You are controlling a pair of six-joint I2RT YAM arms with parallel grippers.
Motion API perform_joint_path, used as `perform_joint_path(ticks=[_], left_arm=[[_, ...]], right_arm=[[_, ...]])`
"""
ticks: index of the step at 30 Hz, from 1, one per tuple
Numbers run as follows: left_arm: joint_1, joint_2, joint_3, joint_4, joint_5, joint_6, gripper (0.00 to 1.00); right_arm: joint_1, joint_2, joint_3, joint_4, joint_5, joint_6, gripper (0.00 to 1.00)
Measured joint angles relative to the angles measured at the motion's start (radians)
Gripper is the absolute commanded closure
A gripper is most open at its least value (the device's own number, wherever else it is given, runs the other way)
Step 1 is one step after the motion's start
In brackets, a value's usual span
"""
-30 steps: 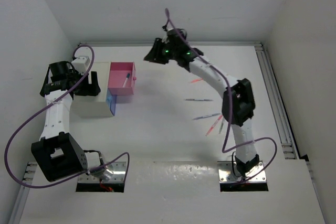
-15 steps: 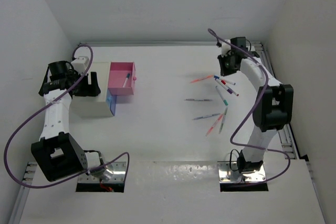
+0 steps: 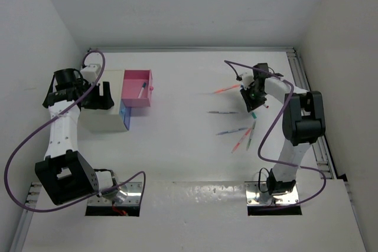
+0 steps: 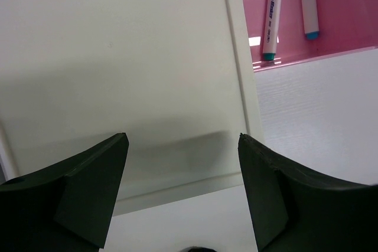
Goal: Sort the stationery into containers
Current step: Pick up the pen from the center of the board.
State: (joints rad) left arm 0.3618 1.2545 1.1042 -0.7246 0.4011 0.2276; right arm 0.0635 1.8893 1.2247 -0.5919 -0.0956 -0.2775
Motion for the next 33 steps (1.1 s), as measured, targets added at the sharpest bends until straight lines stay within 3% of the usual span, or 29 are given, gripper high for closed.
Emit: perform_joint_path(ticks=[11,14,19,29,31,33], left_arm=[[0.0,0.0,0.037,-0.009,0.027,0.008,0.19],[0.0,0.0,0.04,-0.01,0.038,0.009,0.19],[0.0,-0.004,0.04,-0.011,0.09,0.03,0.19],[-0.006,-0.061,0.116,-0.029,0.295,0.204,0.2],[-0.067,-0.088,0.118,-0.019,0.306,0.251,0.2],[-0.211,-0.114,0.112,0.009,0.324,0.299,0.2]], right_arm=[[0.0,0.036,-0.045,0.086,0.019,0.0,0.69],[0.0,0.038,-0.045,0.093,0.017,-0.002,0.75],[0.001,0.04,-0.045,0.098,0.012,-0.017,0.97],[0.017,-0.022,-0.028,-0.009,-0.122,-0.01,1.0],[0.034,-0.06,0.025,-0.082,-0.206,-0.001,1.0],[0.058,-0.094,0.084,-0.138,-0.303,0.013,1.0]])
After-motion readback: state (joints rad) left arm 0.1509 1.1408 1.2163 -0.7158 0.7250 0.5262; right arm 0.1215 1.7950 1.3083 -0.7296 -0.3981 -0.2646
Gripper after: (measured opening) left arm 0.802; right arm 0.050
